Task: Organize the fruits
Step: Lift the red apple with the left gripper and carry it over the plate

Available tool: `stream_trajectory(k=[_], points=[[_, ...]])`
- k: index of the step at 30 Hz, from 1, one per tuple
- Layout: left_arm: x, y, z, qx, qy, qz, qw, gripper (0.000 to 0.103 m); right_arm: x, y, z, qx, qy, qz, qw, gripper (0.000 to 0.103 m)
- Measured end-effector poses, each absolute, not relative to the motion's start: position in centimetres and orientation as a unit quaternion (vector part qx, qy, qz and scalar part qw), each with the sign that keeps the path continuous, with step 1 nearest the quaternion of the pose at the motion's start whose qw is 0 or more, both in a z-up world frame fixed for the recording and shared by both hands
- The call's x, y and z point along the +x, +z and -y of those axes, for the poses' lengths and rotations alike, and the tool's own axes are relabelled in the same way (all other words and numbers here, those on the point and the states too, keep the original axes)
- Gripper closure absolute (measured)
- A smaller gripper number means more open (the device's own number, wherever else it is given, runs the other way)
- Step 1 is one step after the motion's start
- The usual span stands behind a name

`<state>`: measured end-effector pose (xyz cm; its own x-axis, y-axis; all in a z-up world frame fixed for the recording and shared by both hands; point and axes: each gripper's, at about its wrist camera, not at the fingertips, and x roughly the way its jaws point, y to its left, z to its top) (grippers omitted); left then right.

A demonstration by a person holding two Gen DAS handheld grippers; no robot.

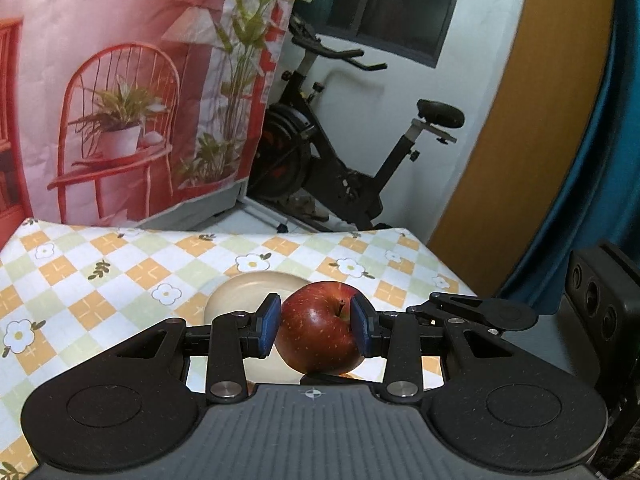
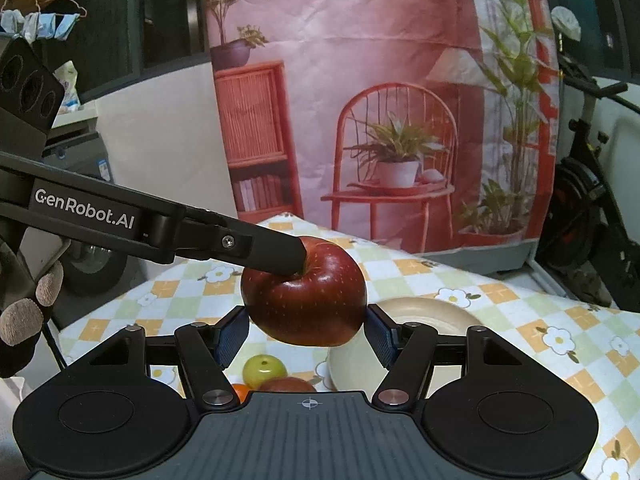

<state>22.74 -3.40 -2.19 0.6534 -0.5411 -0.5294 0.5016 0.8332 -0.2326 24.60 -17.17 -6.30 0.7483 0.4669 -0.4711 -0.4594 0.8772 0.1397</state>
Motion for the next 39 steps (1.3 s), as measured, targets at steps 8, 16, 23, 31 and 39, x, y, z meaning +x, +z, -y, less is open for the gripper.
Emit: stream_trajectory(k=[8,16,23,31,39], points=[[26.9,-4.1,3.0,-0.036,-0.285,-0.337,0.897,0.063,29.0,-8.9,17.3,0.012,0.257,-0.288,0.922,0.043],[31.9,-5.8,3.0,-0.042,-0.274,-0.371,0.886,0.063,34.6,-11.0,17.7,0.008,0.271,-0.327,0.906,0.043],[35.6,-8.5,3.2,-0.061,-0.265,-0.412,0.87,0.063,38.6,-13.6,17.6,-0.001,0.276,-0.371,0.887,0.043],[37.7,-10.4,3.8,-0.051,-0.254,-0.433,0.863,0.063,41.1,-16.1,17.7,-0.002,0.274,-0.396,0.876,0.043],[38.2,-11.2,4.0,-0.039,-0.244,-0.439,0.864,0.063,42.2,-17.3,17.3,-0.011,0.276,-0.403,0.872,0.043]])
